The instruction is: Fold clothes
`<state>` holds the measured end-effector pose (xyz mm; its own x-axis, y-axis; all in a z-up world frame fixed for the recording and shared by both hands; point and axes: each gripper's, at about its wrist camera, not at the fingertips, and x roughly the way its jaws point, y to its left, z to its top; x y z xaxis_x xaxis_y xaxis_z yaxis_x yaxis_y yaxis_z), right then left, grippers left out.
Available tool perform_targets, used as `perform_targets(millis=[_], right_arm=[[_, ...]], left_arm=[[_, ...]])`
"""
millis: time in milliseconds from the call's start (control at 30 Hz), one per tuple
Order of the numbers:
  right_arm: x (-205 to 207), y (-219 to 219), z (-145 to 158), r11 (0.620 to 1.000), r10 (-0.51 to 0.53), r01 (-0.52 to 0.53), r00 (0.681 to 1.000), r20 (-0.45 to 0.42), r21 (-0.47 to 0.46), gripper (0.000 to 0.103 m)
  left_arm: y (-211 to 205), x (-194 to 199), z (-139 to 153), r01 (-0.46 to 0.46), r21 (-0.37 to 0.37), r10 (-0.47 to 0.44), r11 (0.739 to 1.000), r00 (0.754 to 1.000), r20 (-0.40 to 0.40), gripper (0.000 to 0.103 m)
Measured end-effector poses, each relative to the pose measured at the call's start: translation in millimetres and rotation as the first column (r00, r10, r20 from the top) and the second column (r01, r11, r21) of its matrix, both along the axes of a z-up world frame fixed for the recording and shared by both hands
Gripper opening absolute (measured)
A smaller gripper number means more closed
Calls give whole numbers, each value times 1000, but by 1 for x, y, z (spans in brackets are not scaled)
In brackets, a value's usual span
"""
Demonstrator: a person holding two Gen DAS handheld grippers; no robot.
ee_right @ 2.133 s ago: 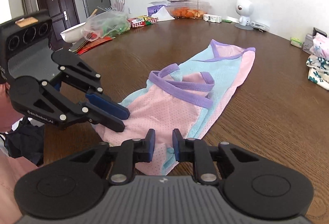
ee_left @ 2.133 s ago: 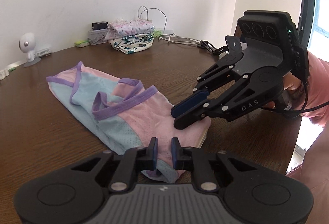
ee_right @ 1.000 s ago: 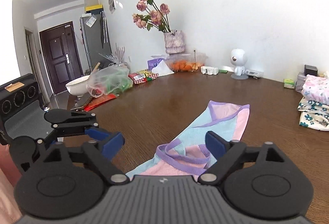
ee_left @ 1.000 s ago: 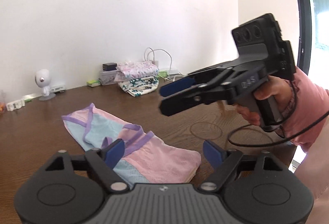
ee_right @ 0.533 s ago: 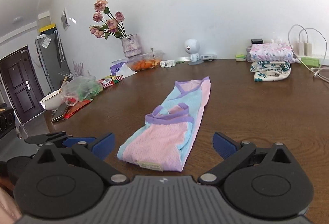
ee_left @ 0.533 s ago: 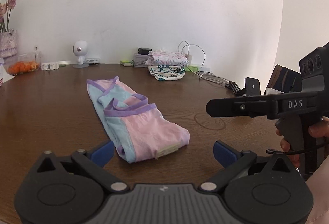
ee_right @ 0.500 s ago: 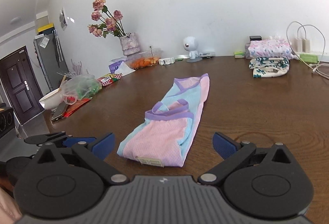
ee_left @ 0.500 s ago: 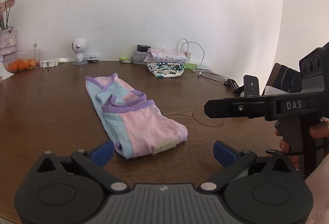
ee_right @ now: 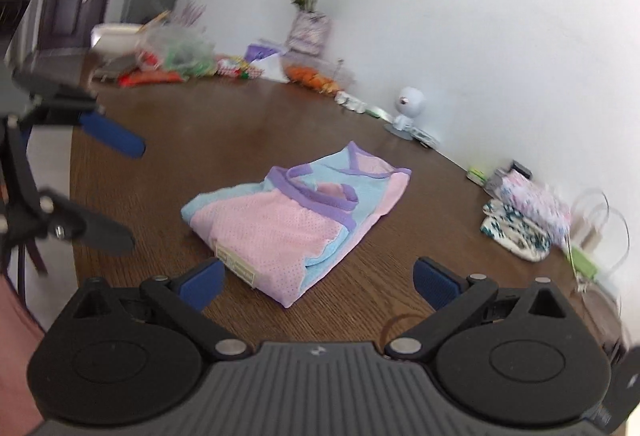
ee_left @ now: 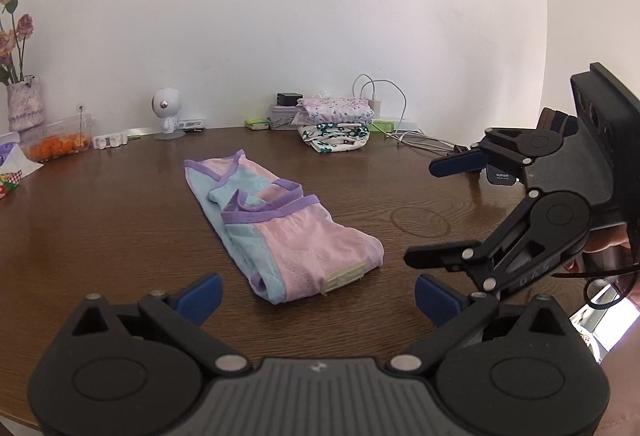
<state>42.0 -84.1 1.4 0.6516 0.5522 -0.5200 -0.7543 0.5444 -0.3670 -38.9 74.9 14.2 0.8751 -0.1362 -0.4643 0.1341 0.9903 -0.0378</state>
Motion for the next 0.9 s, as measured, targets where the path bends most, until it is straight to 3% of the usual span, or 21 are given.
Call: perform_targets(millis=[133, 233, 267, 400, 500, 600, 633, 767, 900], right_arm=[[0, 30, -12, 955, 218, -200, 974, 62, -218, 91], [2, 46, -22, 907, 308, -271, 949, 69, -322, 74], [4, 49, -24, 897, 327, -288, 943, 66, -336, 68], [10, 55, -26, 873, 375, -336, 926, 46, -353, 61], [14, 57, -25, 857, 406, -374, 913, 18, -355, 49], [19, 58, -22, 834, 437, -424, 898, -48, -353, 30], [21, 59, -21, 826, 444, -440, 893, -75, -352, 17], [32, 60, -14, 826, 434, -466, 885, -170, -317, 11], [54, 60, 1, 852, 398, -470, 868, -298, -230, 10]], left_arm=[[7, -3, 1, -29, -8, 29, 1000, 1000, 6, 103], [11, -4, 2, -44, -2, 44, 999, 999, 10, 103], [12, -3, 2, -44, 5, 44, 999, 999, 11, 103], [15, 2, 3, -34, 49, 33, 998, 999, 9, 103], [16, 10, 2, -3, 97, 3, 995, 1000, 4, 103], [13, 19, 1, 39, 172, -39, 984, 999, -1, 103], [12, 23, 0, 58, 199, -58, 978, 998, -4, 103], [7, 35, -4, 169, 322, -170, 932, 985, -26, 102], [-2, 52, -12, 279, 485, -276, 829, 958, -80, 99]])
